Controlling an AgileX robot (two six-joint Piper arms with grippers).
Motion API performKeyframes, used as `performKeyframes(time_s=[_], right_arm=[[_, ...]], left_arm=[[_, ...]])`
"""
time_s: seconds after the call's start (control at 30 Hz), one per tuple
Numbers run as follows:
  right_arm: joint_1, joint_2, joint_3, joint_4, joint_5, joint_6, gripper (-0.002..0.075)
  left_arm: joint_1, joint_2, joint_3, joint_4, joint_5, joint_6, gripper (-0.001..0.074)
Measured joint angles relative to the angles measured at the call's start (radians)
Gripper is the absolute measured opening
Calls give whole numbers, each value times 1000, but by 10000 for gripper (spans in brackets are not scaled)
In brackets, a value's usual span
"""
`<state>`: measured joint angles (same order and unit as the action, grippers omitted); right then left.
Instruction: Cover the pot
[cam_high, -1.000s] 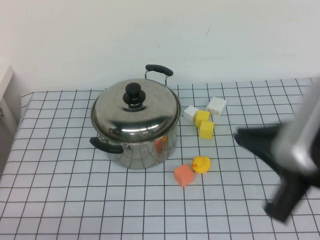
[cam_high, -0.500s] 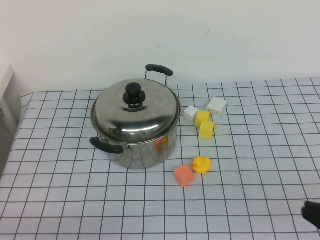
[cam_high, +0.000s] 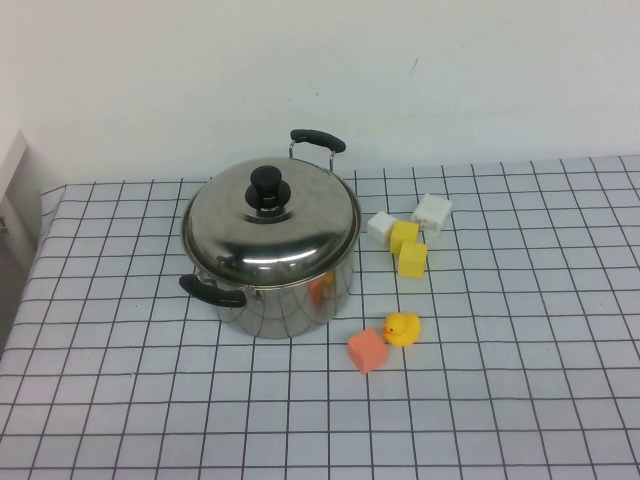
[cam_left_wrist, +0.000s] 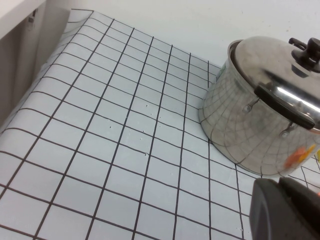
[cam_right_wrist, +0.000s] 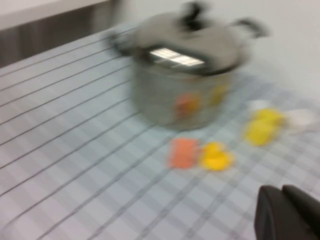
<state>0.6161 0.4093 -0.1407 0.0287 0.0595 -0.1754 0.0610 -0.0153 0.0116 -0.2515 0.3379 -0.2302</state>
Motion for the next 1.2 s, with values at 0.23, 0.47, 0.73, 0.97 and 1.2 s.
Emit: performKeyframes(time_s=[0.23,0.47,0.73,0.97,1.2], right_arm=[[-375,-216,14,0,116,-40,-2],[-620,-412,130,13,153,-43,-2],[-636,-420,168,49,187,0,-2],[-636,-420,166,49,264,92,-2],[-636,-420,164,49,270,99,-2]], left_arm=[[0,0,0,0,0,0,-3],[0,0,0,0,0,0,-3],[0,0,0,0,0,0,-3],[0,0,0,0,0,0,-3],[0,0,0,0,0,0,-3]])
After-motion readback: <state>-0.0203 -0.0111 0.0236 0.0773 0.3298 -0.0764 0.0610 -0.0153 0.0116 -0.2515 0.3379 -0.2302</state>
